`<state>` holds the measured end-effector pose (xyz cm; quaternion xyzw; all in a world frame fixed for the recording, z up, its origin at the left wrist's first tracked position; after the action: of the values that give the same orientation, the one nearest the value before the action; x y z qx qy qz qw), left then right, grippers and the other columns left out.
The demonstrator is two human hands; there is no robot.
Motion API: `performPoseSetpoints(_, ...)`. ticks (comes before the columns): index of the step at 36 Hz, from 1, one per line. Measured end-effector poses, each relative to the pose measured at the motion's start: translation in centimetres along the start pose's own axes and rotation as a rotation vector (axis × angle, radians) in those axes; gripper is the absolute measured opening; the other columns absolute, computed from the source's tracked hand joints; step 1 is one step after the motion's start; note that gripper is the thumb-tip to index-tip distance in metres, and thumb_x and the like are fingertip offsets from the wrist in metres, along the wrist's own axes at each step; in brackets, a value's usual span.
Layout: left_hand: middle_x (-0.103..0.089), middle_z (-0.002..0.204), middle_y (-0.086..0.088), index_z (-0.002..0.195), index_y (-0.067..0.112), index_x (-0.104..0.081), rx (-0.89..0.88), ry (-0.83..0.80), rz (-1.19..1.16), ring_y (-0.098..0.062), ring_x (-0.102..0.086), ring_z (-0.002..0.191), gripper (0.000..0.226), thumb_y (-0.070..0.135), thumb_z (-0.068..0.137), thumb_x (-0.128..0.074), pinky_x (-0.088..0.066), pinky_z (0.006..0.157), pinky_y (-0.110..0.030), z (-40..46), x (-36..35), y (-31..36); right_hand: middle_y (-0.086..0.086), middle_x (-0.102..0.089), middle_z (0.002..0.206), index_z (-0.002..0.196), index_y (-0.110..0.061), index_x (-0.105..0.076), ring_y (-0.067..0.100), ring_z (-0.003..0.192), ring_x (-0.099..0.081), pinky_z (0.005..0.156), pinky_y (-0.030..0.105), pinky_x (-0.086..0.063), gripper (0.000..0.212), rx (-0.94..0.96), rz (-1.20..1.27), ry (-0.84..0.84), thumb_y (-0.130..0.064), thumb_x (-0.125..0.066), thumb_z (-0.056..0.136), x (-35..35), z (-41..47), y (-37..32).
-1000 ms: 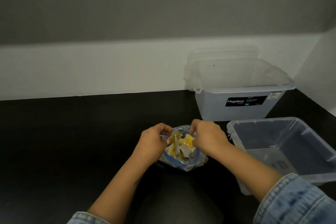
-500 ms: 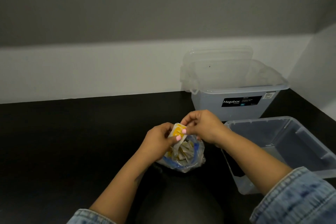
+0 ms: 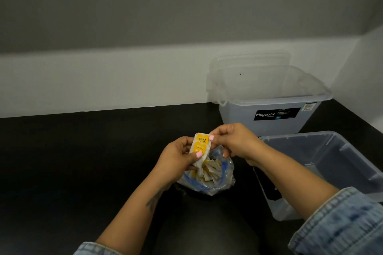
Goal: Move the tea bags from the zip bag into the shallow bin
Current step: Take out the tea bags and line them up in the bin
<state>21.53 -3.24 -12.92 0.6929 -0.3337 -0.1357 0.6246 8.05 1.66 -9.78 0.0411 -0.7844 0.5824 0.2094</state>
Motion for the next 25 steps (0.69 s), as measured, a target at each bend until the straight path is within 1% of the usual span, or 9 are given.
performPoseSetpoints(3, -0.071, 0.101, 0.002, 0.111, 0.022, -0.060, -0.009, -0.011, -0.019, -0.010, -0.069, 0.088, 0.026, 0.014, 0.087, -0.064, -0.057, 0.071, -0.025, 0.0, -0.5, 0.3, -0.002, -0.069, 0.071, 0.086, -0.016, -0.068, 0.007, 0.040, -0.047, 0.037, 0.012, -0.036, 0.009, -0.008, 0.020, 0.009, -0.017, -0.061, 0.092, 0.7, -0.2, 0.0)
performPoseSetpoints(6, -0.070, 0.103, 0.002, 0.112, 0.021, -0.059, -0.013, -0.008, -0.057, -0.012, -0.070, 0.089, 0.028, 0.014, 0.086, -0.065, -0.058, 0.073, -0.028, 0.2, -1.3, 0.8, -0.001, -0.069, 0.072, 0.088, -0.016, -0.066, 0.007, 0.040, -0.047, 0.038, 0.012, -0.035, 0.010, -0.010, 0.038, 0.026, -0.017, -0.058, 0.094, 1.7, -0.5, 0.3)
performPoseSetpoints(11, -0.072, 0.099, 0.002, 0.106, 0.023, -0.061, -0.008, 0.014, -0.143, -0.011, -0.070, 0.088, 0.024, 0.012, 0.085, -0.066, -0.058, 0.073, -0.027, 0.6, -3.0, 2.0, -0.002, -0.070, 0.077, 0.095, -0.016, -0.065, 0.007, 0.043, -0.049, 0.044, 0.016, -0.036, 0.010, -0.017, 0.090, 0.046, -0.020, -0.056, 0.095, 3.7, -1.2, 1.2)
performPoseSetpoints(14, -0.073, 0.096, 0.001, 0.103, 0.020, -0.063, -0.032, 0.054, -0.210, -0.010, -0.070, 0.084, 0.021, 0.009, 0.085, -0.065, -0.057, 0.067, -0.022, 1.0, -4.2, 3.1, -0.002, -0.071, 0.082, 0.096, -0.017, -0.065, 0.009, 0.047, -0.051, 0.047, 0.019, -0.037, 0.007, -0.015, 0.091, 0.036, -0.022, -0.060, 0.092, 5.0, -1.5, 1.8)
performPoseSetpoints(17, -0.073, 0.093, -0.002, 0.104, 0.016, -0.064, -0.087, 0.046, -0.192, -0.007, -0.069, 0.075, 0.022, 0.007, 0.084, -0.066, -0.054, 0.060, -0.018, 1.3, -5.5, 4.4, 0.000, -0.070, 0.086, 0.096, -0.018, -0.065, 0.010, 0.049, -0.051, 0.049, 0.021, -0.038, 0.008, -0.004, 0.088, 0.063, -0.024, -0.063, 0.091, 6.5, -1.7, 2.3)
performPoseSetpoints(19, -0.072, 0.093, -0.004, 0.105, 0.015, -0.064, -0.118, 0.033, -0.139, -0.007, -0.068, 0.074, 0.023, 0.007, 0.083, -0.068, -0.053, 0.060, -0.018, 1.5, -6.8, 5.1, 0.001, -0.070, 0.083, 0.097, -0.015, -0.066, 0.007, 0.047, -0.051, 0.045, 0.018, -0.038, 0.011, 0.023, 0.091, 0.120, -0.023, -0.065, 0.089, 8.2, -2.0, 2.4)
performPoseSetpoints(22, -0.072, 0.094, -0.004, 0.105, 0.016, -0.064, -0.134, 0.023, -0.069, -0.011, -0.068, 0.078, 0.024, 0.010, 0.083, -0.069, -0.055, 0.065, -0.022, 2.1, -8.8, 5.8, 0.001, -0.066, 0.073, 0.092, -0.007, -0.068, -0.005, 0.042, -0.051, 0.041, 0.011, -0.037, 0.011, 0.090, 0.047, 0.166, -0.017, -0.068, 0.088, 11.1, -2.5, 2.3)
performPoseSetpoints(25, -0.072, 0.094, -0.002, 0.106, 0.016, -0.064, -0.143, 0.016, -0.052, -0.010, -0.069, 0.079, 0.026, 0.007, 0.082, -0.069, -0.057, 0.069, -0.024, 2.5, -10.5, 6.2, 0.003, -0.064, 0.071, 0.089, -0.006, -0.071, -0.006, 0.041, -0.047, 0.042, 0.008, -0.036, 0.010, 0.117, -0.039, 0.188, -0.015, -0.069, 0.086, 13.6, -2.9, 2.7)
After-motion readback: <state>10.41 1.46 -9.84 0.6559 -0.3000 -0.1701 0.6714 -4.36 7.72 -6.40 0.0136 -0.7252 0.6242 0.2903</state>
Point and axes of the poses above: each hand's wrist, its own z-axis towards the middle knuckle, its own x-axis out of the back of the hand, y = z × x, the point moved 8 cm from there along z, towards the middle knuckle
